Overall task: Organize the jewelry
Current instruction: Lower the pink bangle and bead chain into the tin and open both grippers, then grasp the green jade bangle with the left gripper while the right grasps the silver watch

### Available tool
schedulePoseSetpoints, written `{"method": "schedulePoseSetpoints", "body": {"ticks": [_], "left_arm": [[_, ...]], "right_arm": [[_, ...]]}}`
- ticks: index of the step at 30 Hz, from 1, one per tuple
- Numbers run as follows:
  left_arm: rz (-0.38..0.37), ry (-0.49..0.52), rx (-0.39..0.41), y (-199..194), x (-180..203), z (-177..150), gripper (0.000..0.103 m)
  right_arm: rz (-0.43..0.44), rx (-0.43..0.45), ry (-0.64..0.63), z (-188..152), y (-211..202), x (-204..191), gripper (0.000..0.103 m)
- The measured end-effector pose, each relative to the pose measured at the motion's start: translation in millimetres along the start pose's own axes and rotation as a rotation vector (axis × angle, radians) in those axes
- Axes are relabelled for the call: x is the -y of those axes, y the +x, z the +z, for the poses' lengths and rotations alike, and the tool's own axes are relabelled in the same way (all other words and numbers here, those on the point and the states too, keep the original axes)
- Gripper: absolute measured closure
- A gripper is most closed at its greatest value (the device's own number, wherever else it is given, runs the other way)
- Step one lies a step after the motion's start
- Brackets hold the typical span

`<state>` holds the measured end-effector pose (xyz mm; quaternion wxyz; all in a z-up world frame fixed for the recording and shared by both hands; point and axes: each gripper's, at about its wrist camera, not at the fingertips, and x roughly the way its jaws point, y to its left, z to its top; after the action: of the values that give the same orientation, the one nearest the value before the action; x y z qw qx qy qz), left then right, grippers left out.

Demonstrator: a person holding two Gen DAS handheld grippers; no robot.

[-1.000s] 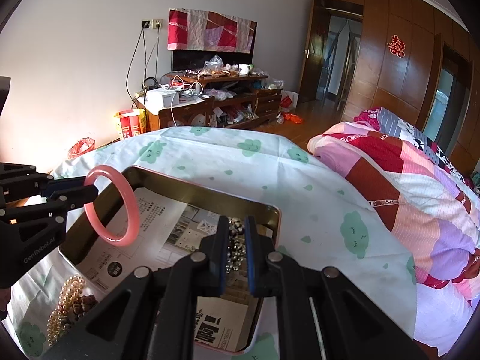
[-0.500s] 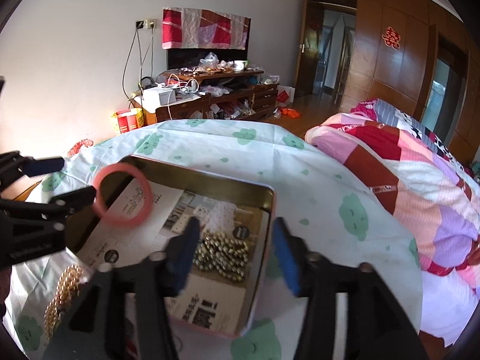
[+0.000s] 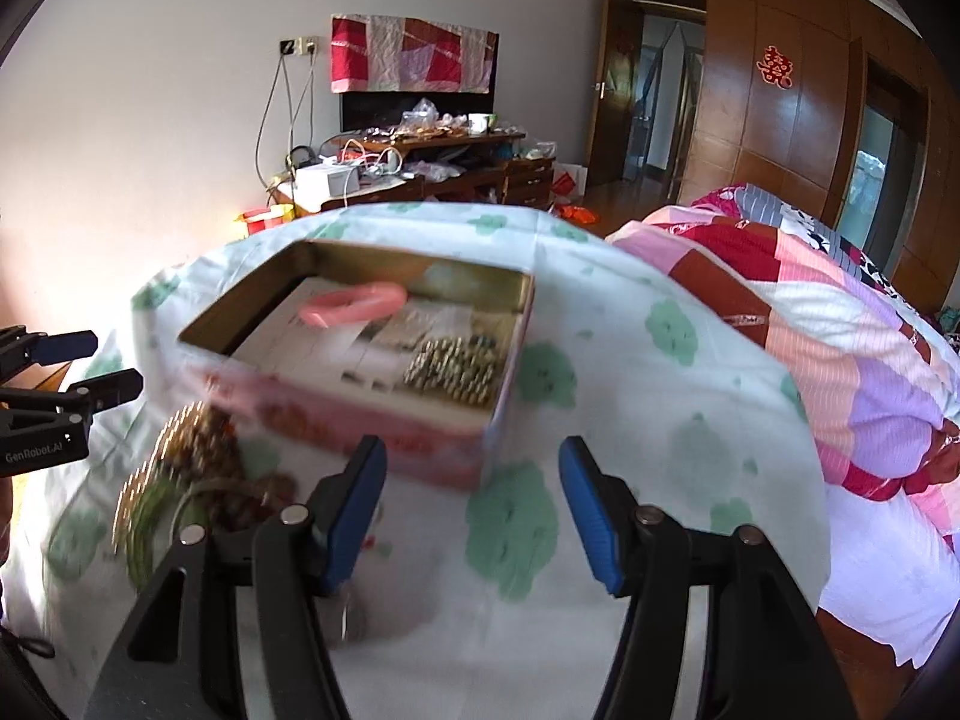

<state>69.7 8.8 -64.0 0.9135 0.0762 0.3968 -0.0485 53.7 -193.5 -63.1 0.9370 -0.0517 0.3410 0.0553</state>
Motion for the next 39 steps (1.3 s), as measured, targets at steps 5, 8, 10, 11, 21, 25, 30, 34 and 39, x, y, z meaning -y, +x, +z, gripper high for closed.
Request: {"method": "schedulePoseSetpoints", "body": {"ticks": [5, 8, 10, 11, 21, 25, 30, 34, 39], "left_arm": [[-0.038, 0.004, 0.004, -12, 14, -16, 0.034], [-0.050, 0.021, -0.002, -12, 23, -20, 0.034], [-0.050, 0.036, -0.001, -13, 30, -23, 0.034], [-0.055, 0.040, -0.002, -13, 32, -24, 0.034], [-0.080, 0.077, -0.010, -7, 44, -32, 0.034], [-0.106, 0.092, -0.021, -6, 47, -34, 0.059], [-0.127, 0.110, -0.016, -7, 52, -35, 0.074], [-0.149, 0.141, -0.025, -5, 61, -36, 0.082], [-0.160, 0.131, -0.022, -4, 59, -35, 0.093]], "right_arm": [[0.028, -0.015, 0.011, -21, -11, -2, 0.041], [0.041, -0.029, 0.000, -30, -14, -7, 0.041], [0.059, -0.039, -0.007, -33, -13, -10, 0.041], [0.067, -0.044, -0.015, -34, -12, -13, 0.041], [0.108, -0.056, -0.048, -37, -6, -27, 0.063], [0.116, -0.060, -0.035, -38, -7, -26, 0.067], [0.112, -0.064, -0.019, -39, -8, -22, 0.067], [0.097, -0.063, -0.034, -39, -7, -24, 0.067], [0.107, -0.060, -0.006, -39, -6, -20, 0.066]]}}
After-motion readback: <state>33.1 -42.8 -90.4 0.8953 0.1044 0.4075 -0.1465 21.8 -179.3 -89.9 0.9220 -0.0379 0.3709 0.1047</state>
